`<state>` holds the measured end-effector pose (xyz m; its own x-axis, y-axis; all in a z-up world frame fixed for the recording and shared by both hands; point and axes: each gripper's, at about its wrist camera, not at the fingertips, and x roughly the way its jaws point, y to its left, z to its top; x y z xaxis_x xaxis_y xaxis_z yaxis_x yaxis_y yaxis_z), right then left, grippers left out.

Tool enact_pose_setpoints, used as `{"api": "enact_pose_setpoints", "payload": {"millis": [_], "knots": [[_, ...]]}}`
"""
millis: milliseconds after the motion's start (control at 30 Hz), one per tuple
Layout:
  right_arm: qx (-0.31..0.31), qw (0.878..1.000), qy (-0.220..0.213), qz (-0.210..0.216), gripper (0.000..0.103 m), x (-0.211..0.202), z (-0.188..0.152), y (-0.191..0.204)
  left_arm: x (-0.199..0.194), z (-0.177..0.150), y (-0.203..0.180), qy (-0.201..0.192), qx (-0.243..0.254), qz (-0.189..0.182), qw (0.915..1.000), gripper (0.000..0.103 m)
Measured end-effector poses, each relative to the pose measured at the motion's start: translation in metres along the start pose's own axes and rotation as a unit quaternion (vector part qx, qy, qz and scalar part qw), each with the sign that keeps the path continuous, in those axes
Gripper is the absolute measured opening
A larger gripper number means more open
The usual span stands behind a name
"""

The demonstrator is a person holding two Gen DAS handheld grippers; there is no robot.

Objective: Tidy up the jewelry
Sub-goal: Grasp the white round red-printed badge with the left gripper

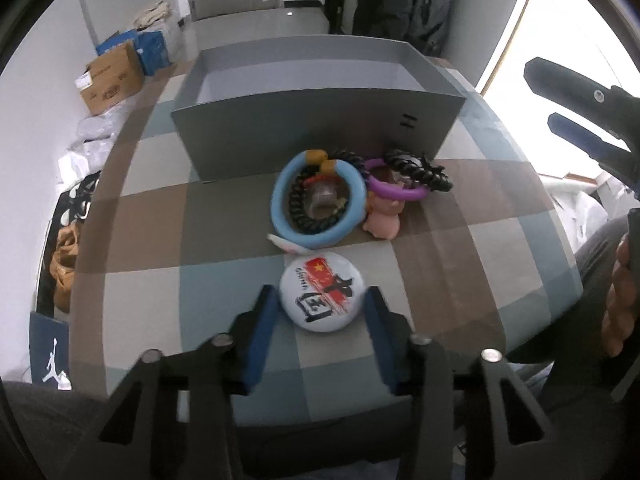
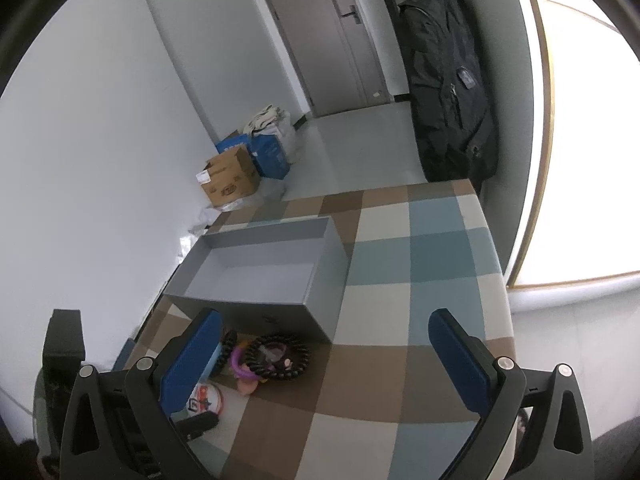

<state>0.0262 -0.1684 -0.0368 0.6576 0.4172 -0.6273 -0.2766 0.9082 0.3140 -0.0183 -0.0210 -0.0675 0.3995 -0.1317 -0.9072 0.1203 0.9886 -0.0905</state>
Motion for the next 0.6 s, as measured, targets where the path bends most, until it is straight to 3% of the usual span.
{"api": "enact_pose_setpoints", "payload": {"millis": [367, 600], "knots": [[-0.007, 1.000, 0.002, 0.002, 0.103, -0.001, 0.000, 0.002, -0.014, -0.002, 0.007, -0.023, -0.023, -0.060, 0.9977, 0.037], [-0.007, 1.000, 0.009, 0.002, 0.103, 0.001, -0.001, 0.004, -0.016, 0.005, 0.019, -0.024, -0.049, -0.075, 0.9957, 0.037]]}}
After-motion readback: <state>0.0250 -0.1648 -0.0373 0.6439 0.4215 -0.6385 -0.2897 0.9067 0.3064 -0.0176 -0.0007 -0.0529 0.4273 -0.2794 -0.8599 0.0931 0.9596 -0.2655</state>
